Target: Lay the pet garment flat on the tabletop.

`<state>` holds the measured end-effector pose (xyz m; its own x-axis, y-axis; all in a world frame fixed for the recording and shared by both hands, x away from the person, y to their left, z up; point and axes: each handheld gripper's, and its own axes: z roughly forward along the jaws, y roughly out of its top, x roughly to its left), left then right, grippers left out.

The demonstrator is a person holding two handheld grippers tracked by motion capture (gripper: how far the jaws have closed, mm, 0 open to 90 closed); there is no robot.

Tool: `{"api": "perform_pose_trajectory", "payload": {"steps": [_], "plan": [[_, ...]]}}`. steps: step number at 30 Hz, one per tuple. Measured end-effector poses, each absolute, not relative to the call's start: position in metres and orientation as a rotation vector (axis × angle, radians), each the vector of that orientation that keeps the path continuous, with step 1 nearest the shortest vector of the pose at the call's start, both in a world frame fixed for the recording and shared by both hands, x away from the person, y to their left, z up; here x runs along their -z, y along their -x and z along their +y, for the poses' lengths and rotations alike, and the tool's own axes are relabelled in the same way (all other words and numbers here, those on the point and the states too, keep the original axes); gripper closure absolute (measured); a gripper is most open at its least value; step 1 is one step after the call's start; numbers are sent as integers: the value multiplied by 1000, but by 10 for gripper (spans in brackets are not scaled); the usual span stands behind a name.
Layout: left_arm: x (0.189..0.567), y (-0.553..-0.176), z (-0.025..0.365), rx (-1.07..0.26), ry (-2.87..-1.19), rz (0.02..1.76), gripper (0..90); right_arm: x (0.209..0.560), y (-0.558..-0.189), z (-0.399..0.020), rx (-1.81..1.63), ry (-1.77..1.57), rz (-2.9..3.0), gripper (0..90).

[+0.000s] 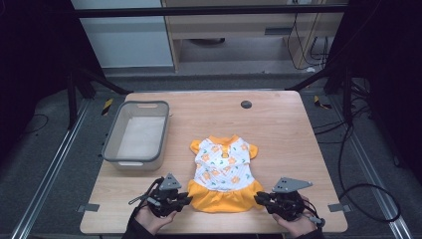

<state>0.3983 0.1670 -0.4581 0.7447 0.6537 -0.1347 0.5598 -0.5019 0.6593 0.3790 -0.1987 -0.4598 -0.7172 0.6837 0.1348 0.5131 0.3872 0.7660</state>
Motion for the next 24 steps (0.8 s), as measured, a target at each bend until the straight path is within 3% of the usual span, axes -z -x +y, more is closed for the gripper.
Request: {"api": "perform_pose_trajectory", "payload": {"steps": [4, 9, 14, 24], "plan": [[453, -396, 172, -214, -2177, 913, 606, 462, -380, -200, -1240, -1055, 2387, 689], [435, -394, 176, -300, -2068, 889, 541, 458, -383, -204, -1307, -1046, 2295, 695], [441, -411, 163, -344, -2057, 879, 583, 460, -394, -198, -1339, -1038, 2271, 763], [483, -434, 136, -306, -2243, 861, 682, 483, -413, -172, -1273, -1017, 2399, 861]]}}
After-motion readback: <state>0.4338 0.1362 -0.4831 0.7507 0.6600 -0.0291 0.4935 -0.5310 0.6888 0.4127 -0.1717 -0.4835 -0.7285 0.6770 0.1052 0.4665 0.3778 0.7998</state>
